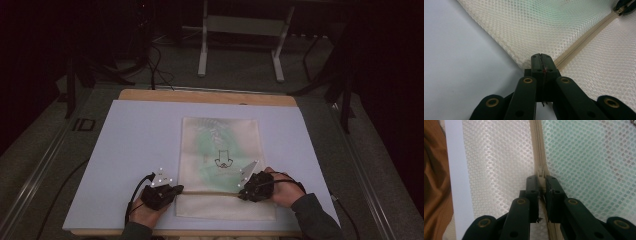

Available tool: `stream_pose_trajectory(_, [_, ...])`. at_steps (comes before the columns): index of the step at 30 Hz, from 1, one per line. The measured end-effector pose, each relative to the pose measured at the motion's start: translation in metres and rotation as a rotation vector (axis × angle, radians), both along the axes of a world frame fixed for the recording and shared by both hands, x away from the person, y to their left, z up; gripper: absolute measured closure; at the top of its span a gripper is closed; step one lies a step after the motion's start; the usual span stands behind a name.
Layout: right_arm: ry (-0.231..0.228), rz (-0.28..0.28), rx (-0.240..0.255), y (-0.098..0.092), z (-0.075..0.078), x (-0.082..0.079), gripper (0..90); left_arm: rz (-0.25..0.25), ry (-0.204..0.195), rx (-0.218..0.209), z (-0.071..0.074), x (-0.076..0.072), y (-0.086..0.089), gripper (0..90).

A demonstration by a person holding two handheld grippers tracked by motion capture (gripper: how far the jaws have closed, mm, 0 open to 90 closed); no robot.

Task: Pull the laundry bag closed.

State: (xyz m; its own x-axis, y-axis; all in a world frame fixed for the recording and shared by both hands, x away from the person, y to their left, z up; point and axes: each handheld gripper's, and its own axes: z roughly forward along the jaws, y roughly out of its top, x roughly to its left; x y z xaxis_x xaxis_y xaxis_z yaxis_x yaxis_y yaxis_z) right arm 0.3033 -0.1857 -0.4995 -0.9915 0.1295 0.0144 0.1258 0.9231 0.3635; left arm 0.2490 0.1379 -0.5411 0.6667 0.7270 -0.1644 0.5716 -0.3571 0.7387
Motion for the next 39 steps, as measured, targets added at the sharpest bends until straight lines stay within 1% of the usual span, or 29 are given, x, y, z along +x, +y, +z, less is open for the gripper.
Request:
stream_pose_trajectory(5, [0.003,-0.007,0.008,-0.002,0.000,0.000,82.3,0.000,0.001,0.000,0.000,0.000,0.000,89.5])
stream_pose_trajectory(6, [0.002,-0.006,0.004,-0.003,0.000,0.000,82.3,0.000,0.001,-0.001,0.000,0.000,0.000,89.5])
stream_pose_trajectory(7, [0.001,-0.005,0.011,-0.003,0.000,0.000,82.4,0.000,0.001,0.000,0.000,0.000,0.000,89.6])
stream_pose_trajectory(11, [0.003,-0.014,0.008,-0.006,0.000,0.000,82.3,-0.001,0.003,-0.002,0.000,0.000,0.000,89.5])
stream_pose_trajectory(21, [-0.002,-0.013,0.007,-0.009,0.000,0.000,82.3,0.000,0.000,0.000,0.000,0.000,0.000,89.5])
stream_pose_trajectory(22, [-0.001,-0.013,0.015,-0.009,0.000,0.000,82.3,0.000,0.000,-0.001,0.000,0.000,0.000,89.5])
stream_pose_trajectory(24, [-0.001,-0.018,0.004,-0.011,0.001,0.000,82.4,-0.001,0.000,0.000,0.000,0.000,0.000,89.5])
stream_pose_trajectory(29, [-0.004,-0.021,0.011,-0.014,0.002,0.000,82.4,0.000,0.000,0.000,0.000,0.000,0.000,89.5])
stream_pose_trajectory(30, [-0.004,-0.023,0.005,-0.014,0.002,0.000,82.4,0.000,0.000,-0.001,0.000,0.000,0.000,89.5])
stream_pose_trajectory(33, [-0.003,-0.021,0.015,-0.015,0.001,0.000,82.4,0.000,-0.001,0.000,0.000,0.000,0.000,89.5])
stream_pose_trajectory(39, [-0.005,-0.023,0.019,-0.017,0.001,0.000,82.3,0.000,-0.002,0.002,0.000,0.000,0.000,89.5])
